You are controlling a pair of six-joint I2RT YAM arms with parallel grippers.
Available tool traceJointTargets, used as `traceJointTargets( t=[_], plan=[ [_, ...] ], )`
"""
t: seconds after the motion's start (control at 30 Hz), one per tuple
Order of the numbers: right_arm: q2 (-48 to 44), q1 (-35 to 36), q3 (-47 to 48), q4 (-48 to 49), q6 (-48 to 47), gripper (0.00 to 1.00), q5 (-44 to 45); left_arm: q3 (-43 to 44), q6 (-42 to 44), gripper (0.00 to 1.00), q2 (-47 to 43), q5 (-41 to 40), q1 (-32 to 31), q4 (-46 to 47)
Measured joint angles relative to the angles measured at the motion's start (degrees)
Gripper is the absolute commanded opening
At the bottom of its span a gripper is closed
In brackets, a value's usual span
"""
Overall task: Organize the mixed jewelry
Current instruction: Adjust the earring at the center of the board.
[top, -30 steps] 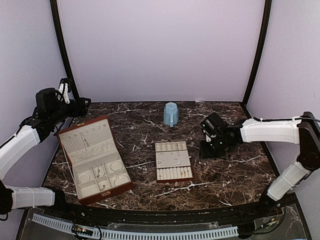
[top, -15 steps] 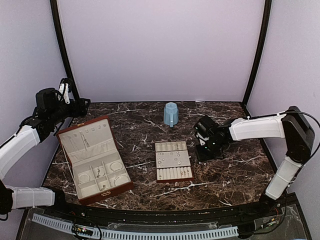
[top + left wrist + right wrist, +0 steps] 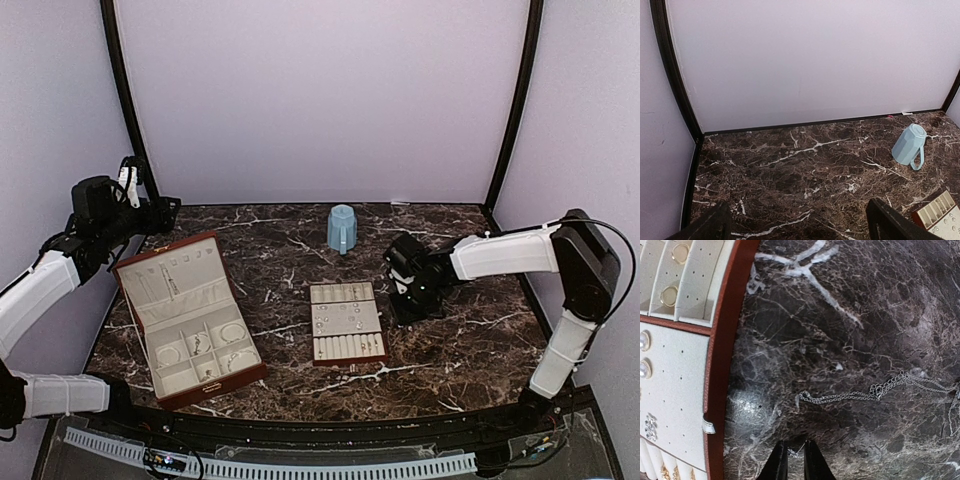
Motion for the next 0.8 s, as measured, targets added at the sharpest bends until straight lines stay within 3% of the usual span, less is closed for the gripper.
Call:
traceJointTargets(
  t=[0.4,0.8],
  plan=[
    [1.4,0.0,0.2,-0.1,-1.0,0.09,0.0,0.0,0.0,0.96,0.1,0.0,0.0,0.0],
    [-0.9,0.0,0.3,-2.2,1.8,0.21,2.1,0.0,0.0,0.96,0.5,0.0,0.0,0.0]
  ],
)
